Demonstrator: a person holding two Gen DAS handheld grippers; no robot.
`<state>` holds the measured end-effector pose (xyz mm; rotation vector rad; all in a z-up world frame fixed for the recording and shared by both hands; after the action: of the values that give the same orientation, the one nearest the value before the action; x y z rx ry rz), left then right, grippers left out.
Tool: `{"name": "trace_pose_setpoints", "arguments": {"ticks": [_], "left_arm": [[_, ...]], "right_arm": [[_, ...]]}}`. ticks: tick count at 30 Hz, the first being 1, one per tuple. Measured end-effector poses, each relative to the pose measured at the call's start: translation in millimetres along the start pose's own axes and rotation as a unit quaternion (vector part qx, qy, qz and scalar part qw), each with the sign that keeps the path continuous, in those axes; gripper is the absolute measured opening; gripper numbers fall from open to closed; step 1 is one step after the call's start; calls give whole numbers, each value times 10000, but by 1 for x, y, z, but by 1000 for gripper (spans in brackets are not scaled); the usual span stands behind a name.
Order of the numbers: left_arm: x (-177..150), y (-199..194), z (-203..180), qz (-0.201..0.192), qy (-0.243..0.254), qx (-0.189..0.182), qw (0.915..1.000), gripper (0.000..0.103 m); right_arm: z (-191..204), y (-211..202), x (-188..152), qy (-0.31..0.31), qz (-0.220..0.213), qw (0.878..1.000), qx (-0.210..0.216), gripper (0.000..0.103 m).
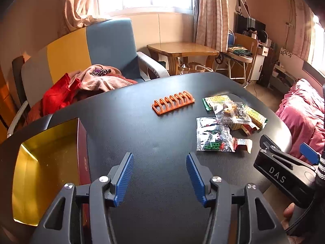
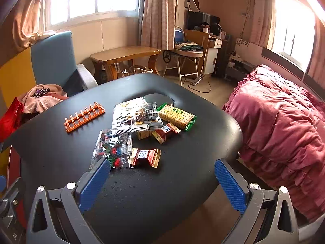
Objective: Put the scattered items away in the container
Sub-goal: 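Move both tools over the table toward the scattered items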
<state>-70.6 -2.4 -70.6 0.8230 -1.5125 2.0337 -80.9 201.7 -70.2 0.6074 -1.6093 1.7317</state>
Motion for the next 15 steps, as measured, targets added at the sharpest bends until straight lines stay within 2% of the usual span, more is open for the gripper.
{"name": "trace_pose_setpoints", "arguments": {"ticks": [9, 15], "left_arm": [[-2, 3, 4, 31, 35, 62, 10000, 54], [-8, 10, 11, 207, 2, 73, 9998, 55]], "right_arm": [[9, 3, 1, -13, 25, 10000, 62, 103], [11, 0, -7, -14, 61, 9996, 279, 103]]}}
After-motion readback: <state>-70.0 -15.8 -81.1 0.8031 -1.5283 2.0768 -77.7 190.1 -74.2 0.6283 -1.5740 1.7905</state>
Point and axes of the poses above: each gripper's, at about its wrist camera, not at the fingertips, and y roughly the way its jaws point, z to its left, x to its top, the point moved 10 cm from there along y, roughly the way its jaws point, and after that the axes turned 15 degrees about x, right-handed, at the moved point
